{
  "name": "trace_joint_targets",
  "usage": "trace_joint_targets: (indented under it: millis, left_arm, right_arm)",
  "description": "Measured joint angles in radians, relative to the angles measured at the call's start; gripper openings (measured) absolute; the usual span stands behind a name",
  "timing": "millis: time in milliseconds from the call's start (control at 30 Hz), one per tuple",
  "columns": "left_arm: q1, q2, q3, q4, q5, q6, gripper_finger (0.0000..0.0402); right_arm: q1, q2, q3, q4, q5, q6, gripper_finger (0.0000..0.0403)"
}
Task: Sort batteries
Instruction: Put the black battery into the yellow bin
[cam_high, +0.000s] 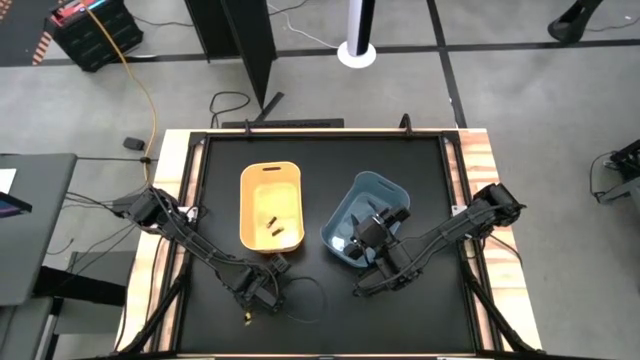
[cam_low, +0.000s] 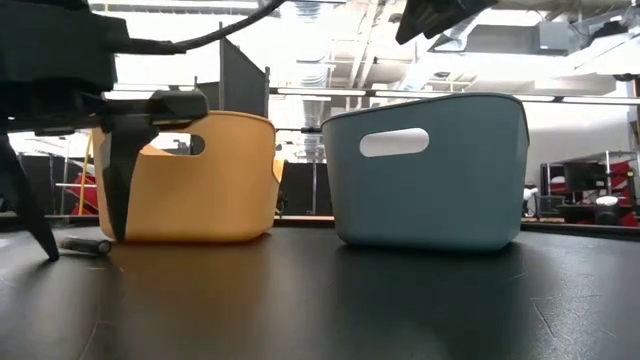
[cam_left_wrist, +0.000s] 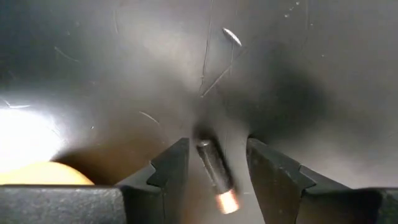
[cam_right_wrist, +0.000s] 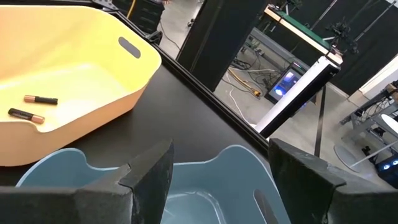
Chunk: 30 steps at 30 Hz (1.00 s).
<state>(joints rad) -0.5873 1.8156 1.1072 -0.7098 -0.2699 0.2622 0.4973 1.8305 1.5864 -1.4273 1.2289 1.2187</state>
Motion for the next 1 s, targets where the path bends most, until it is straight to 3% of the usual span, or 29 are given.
trace_joint_targets:
  millis: [633,1000]
  left_arm:
    - [0.007,0.001,0.009,-0.081,-0.024,-0.187,0.0136]
    - [0.016,-0.001,-0.031,-0.056,-0.007,-0.211,0.0135]
  right_arm:
    - [-0.002,0.0,0.0,0.012,0.0,-0.016,0.0279]
    - [-0.002,0.0,0.0,0.022,0.0,-0.016,0.0279]
